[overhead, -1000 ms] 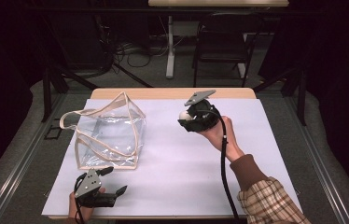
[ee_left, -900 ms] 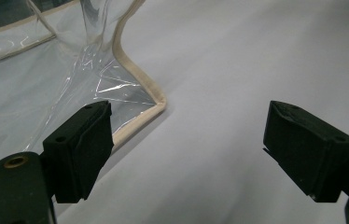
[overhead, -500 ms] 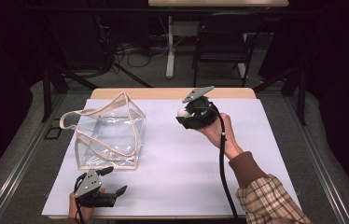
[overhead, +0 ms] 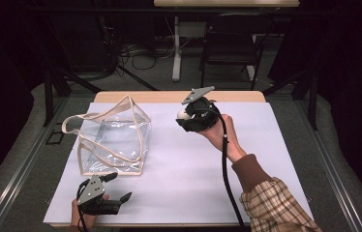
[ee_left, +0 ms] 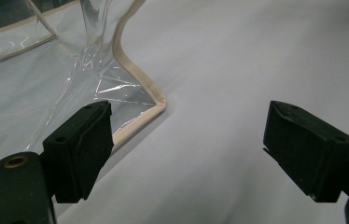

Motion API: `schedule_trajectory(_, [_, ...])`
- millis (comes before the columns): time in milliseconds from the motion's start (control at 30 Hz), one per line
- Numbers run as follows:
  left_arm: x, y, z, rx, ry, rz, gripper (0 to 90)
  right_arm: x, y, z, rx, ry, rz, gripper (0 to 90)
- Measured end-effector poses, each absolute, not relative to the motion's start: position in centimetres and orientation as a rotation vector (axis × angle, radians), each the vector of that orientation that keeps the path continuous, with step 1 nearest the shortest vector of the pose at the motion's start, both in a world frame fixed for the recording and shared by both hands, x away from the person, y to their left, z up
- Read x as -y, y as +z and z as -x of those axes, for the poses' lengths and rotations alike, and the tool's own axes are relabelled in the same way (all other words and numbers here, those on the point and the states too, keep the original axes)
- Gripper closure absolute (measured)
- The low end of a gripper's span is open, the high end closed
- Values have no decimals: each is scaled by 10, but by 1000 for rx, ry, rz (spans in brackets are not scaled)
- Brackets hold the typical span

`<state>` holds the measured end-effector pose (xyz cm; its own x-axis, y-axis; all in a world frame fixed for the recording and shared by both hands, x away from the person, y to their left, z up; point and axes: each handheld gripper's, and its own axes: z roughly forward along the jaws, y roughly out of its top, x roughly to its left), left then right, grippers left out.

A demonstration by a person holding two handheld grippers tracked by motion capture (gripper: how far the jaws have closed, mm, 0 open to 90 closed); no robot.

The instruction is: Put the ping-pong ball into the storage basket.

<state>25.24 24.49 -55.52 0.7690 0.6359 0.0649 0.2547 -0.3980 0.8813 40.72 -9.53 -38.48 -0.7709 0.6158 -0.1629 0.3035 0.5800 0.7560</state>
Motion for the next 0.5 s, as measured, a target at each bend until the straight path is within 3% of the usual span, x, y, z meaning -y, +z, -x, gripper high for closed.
schedule_trajectory(500, [-245,-555,-252,-670,492,-1987,160,81,-379,-407,-2412,1047,-702,511])
